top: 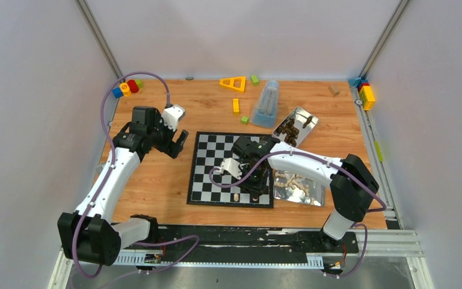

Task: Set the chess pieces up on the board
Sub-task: Place the chess piece on the chessboard.

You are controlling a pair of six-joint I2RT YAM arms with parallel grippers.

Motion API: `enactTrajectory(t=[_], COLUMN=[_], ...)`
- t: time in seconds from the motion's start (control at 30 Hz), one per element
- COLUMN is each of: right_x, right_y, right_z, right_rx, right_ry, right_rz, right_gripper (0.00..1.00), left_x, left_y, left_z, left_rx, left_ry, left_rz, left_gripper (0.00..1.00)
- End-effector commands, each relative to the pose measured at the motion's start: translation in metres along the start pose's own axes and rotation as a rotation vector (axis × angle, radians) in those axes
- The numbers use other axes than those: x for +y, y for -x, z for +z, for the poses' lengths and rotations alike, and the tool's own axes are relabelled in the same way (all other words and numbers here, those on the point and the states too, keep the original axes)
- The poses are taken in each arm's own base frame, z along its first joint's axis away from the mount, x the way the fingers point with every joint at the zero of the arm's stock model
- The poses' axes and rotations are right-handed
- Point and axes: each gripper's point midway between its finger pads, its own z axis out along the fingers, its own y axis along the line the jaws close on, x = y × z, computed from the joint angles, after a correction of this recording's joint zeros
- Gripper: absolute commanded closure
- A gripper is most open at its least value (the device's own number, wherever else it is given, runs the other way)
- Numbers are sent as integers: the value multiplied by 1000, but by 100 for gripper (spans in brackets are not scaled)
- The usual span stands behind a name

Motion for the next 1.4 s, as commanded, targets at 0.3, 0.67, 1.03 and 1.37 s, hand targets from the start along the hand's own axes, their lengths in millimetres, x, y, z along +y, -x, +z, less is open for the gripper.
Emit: enactTrajectory(t=[0.3, 0.67, 1.03, 1.37], right_x=[-4, -6, -5, -10], right_y=[11, 3, 3, 1], right_z=[5, 16, 11, -40], right_rx=[-28, 3, -17, -164], right_ry=[-18, -16, -32, -57], right_rz=[-19, -9, -2, 40], right_gripper=[95, 94, 59, 41], left_x=[1, 0, -1, -1], left_y=[8, 8, 8, 8], left_z=[-1, -1, -2, -3], left_rx=[-34, -37, -38, -39], left_ry=[-1, -8, -10, -14], left_rz=[-10, -7, -5, -2], left_gripper=[0, 0, 0, 0])
